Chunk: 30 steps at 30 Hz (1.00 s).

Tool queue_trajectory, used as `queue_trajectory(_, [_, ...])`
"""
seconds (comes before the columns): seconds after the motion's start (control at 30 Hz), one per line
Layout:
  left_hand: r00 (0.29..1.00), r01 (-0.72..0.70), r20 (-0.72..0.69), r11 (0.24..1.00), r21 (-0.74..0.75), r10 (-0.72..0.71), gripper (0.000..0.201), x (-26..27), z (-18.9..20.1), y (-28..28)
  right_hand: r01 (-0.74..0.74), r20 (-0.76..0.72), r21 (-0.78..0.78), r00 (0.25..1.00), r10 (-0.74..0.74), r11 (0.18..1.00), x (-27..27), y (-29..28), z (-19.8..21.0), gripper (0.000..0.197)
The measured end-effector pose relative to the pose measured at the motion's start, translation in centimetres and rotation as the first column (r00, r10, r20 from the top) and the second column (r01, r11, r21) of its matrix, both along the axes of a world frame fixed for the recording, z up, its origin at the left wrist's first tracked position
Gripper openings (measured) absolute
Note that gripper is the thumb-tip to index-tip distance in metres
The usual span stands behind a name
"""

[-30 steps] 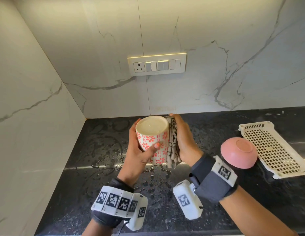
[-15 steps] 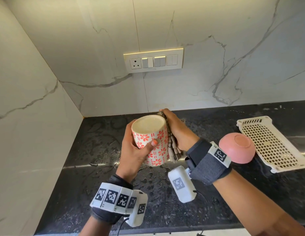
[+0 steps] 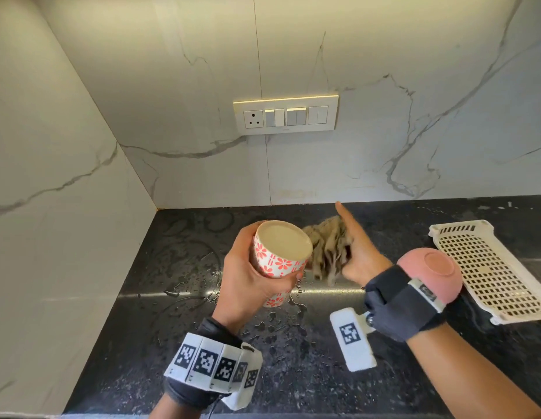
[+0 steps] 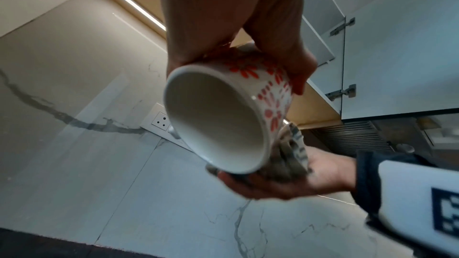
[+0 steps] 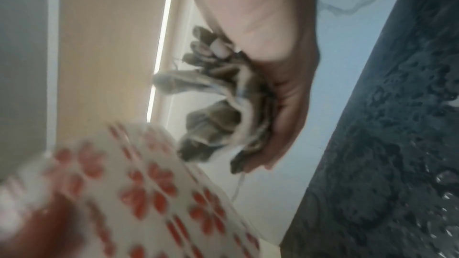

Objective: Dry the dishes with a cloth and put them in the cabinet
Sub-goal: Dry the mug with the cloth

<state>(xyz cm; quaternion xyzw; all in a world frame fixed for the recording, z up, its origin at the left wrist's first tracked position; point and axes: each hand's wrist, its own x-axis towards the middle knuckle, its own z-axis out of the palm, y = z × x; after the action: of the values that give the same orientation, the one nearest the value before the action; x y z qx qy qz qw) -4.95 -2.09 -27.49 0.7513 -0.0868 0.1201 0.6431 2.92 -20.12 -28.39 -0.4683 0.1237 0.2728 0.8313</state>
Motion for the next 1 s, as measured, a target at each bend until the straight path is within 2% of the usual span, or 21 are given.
queue_trajectory(0.07, [0.999, -0.031, -0.005, 0.997, 0.069, 0.032, 0.076, 0.3, -0.1, 0.2, 0.059, 0.173, -0.02, 0.983, -0.055, 0.998, 0.1, -0.9, 1.8, 0.04])
queue_trajectory(0.13, [0.998, -0.056, 0.003, 0.99, 0.132, 0.056, 0.074, 0.5, 0.0, 0.3, 0.087, 0.33, -0.102, 0.943, -0.049, 0.991, 0.1, -1.1, 3.8, 0.029])
queue_trajectory(0.2, [0.998, -0.057, 0.018, 0.987, 0.148, 0.055, 0.071, 0.9, 0.2, 0.1, 0.115, 0.52, -0.325, 0.851, 0.076, 0.939, -0.7, -0.2, 5.4, 0.016])
queue_trajectory(0.23, [0.999, -0.047, 0.029, 0.987, 0.155, 0.043, 0.071, 1.1, 0.3, 0.0, 0.116, 0.586, -0.446, 0.787, 0.191, 0.887, -1.4, 0.5, 5.9, 0.009])
queue_trajectory(0.27, [0.999, -0.032, 0.039, 0.986, 0.163, 0.026, 0.072, 1.3, 0.4, -0.1, 0.113, 0.624, -0.535, 0.722, 0.301, 0.837, -2.2, 1.3, 6.1, 0.011])
queue_trajectory(0.3, [0.999, -0.023, 0.05, 0.986, 0.163, 0.015, 0.072, 1.4, 0.5, -0.2, 0.099, 0.641, -0.578, 0.669, 0.376, 0.81, -2.9, 2.1, 6.1, 0.017])
queue_trajectory(0.37, [0.996, -0.04, 0.084, 0.986, 0.163, 0.026, 0.067, 1.5, 0.6, -0.1, 0.063, 0.662, -0.564, 0.631, 0.405, 0.823, -4.0, 2.9, 5.9, 0.019])
queue_trajectory(0.5, [0.995, -0.048, 0.091, 0.988, 0.15, 0.035, 0.063, 1.2, 0.9, 0.6, -0.002, 0.671, -0.529, 0.611, 0.42, 0.849, -3.9, 2.8, 5.7, 0.04])
queue_trajectory(0.57, [0.995, -0.057, 0.088, 0.988, 0.143, 0.045, 0.064, 1.0, 1.0, 0.9, -0.034, 0.683, -0.51, 0.592, 0.429, 0.859, -3.8, 2.7, 6.0, 0.044])
queue_trajectory(0.63, [0.994, -0.059, 0.1, 0.988, 0.141, 0.045, 0.066, 0.9, 1.1, 1.0, -0.052, 0.683, -0.453, 0.621, 0.384, 0.89, -3.6, 2.5, 6.2, 0.048])
queue_trajectory(0.7, [0.993, -0.065, 0.109, 0.986, 0.155, 0.049, 0.071, 0.9, 0.8, 1.1, -0.067, 0.634, -0.412, 0.695, 0.339, 0.909, -3.0, 1.9, 5.7, 0.053])
queue_trajectory(0.77, [0.992, -0.089, 0.107, 0.983, 0.162, 0.072, 0.075, 0.7, 0.6, 1.1, -0.091, 0.618, -0.378, 0.716, 0.324, 0.921, -2.1, 1.4, 5.3, 0.046])
queue_trajectory(0.83, [0.992, -0.101, 0.094, 0.981, 0.166, 0.086, 0.076, 0.5, 0.4, 1.2, -0.15, 0.649, -0.351, 0.673, 0.356, 0.924, -1.8, 1.2, 5.4, 0.036])
queue_trajectory(0.87, [0.993, -0.095, 0.08, 0.98, 0.172, 0.083, 0.077, 0.5, 0.3, 1.2, -0.157, 0.655, -0.384, 0.648, 0.389, 0.91, -1.8, 1.1, 6.0, 0.03])
queue_trajectory(0.93, [0.997, -0.07, 0.037, 0.983, 0.172, 0.065, 0.079, 0.4, 0.2, 1.2, -0.032, 0.657, -0.49, 0.643, 0.393, 0.871, -1.7, 0.8, 7.3, 0.026])
queue_trajectory(1.0, [0.999, -0.041, -0.001, 0.987, 0.153, 0.041, 0.082, 0.3, -0.1, 1.2, 0.205, 0.704, -0.544, 0.638, 0.311, 0.813, -1.0, 0.4, 8.0, 0.02])
